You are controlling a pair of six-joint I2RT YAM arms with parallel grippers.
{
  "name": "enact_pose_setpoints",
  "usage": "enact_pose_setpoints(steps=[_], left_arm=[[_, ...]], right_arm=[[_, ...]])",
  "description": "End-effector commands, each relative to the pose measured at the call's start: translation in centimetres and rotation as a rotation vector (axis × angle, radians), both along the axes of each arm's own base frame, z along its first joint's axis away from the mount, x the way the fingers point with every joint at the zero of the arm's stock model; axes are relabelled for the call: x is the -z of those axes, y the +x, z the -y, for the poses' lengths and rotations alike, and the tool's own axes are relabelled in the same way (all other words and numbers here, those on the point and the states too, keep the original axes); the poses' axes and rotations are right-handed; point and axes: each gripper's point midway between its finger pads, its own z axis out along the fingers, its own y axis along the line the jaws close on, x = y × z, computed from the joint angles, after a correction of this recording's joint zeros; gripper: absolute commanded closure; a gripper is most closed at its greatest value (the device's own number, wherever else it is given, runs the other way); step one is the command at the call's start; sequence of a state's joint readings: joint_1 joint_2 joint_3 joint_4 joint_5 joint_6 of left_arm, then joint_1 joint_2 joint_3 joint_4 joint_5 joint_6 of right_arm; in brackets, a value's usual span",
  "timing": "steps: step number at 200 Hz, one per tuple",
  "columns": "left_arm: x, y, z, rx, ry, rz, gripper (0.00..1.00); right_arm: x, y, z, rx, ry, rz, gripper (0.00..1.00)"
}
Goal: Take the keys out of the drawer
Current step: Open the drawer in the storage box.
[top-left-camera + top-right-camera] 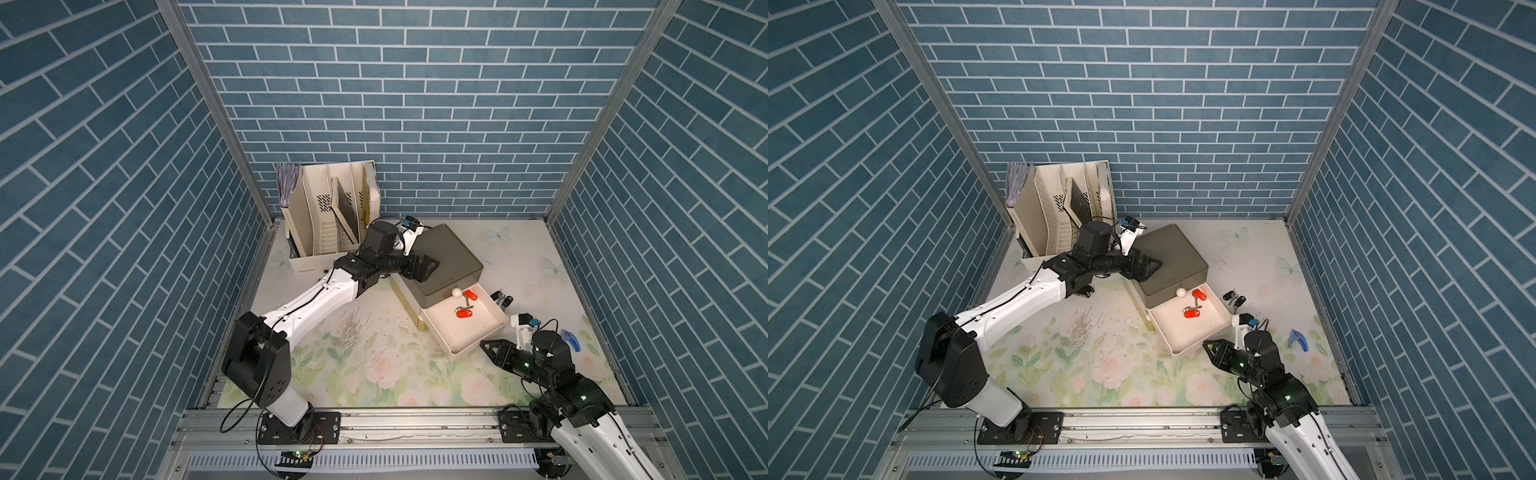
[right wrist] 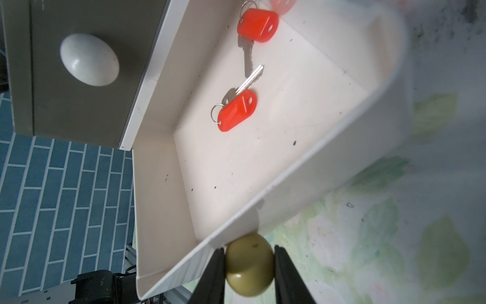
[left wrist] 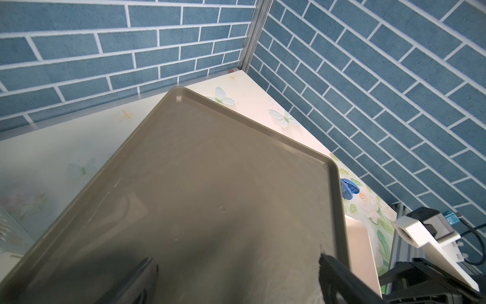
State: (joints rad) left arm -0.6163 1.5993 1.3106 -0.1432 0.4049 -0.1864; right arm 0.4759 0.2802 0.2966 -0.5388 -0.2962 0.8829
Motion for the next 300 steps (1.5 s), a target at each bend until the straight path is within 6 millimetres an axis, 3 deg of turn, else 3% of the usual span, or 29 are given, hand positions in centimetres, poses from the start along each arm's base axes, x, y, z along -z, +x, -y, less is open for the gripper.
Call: enact_pose_setpoints(steps=[1,110,139,178,215,240,272,300], left_arm=[[2.2,-0.4,0.2,0.002,0.039,-0.067,0.0],[2.7,-0.1,0.7,0.006,0.043,-0.074,0.0],[2.6,-0.1,0.9,0.011,0.04,-0.073,0.0],[2.6,-0.1,0.9,0.012,0.041,-0.072,0.0],[2.4,0.0,1.0,0.015,0.036,-0.068,0.0],[1.9,0.0,1.0,0.013,0.029,-0.059,0.0],[0.8,0.0,1.1,0.011,0.008,-0.039,0.0],[-0.2,-0.2,0.7,-0.001,-0.006,-0.02,0.0]], right_arm=[[1.4,-0.5,1.2,0.038,-0.063,-0.046,0.82],[0.5,-1.1,1.6,0.044,-0.054,-0.038,0.81],[0.5,-1.1,1.3,0.034,-0.041,-0.039,0.74],[-0.1,-1.5,2.0,0.044,-0.08,-0.044,0.51],[-1.8,-1.9,3.2,0.078,-0.131,-0.053,0.46],[-3.9,-1.0,2.9,0.05,-0.18,-0.04,0.46],[-6.0,2.1,1.3,-0.02,-0.254,-0.035,0.45],[-6.3,5.0,0.2,-0.055,-0.329,-0.031,0.45]])
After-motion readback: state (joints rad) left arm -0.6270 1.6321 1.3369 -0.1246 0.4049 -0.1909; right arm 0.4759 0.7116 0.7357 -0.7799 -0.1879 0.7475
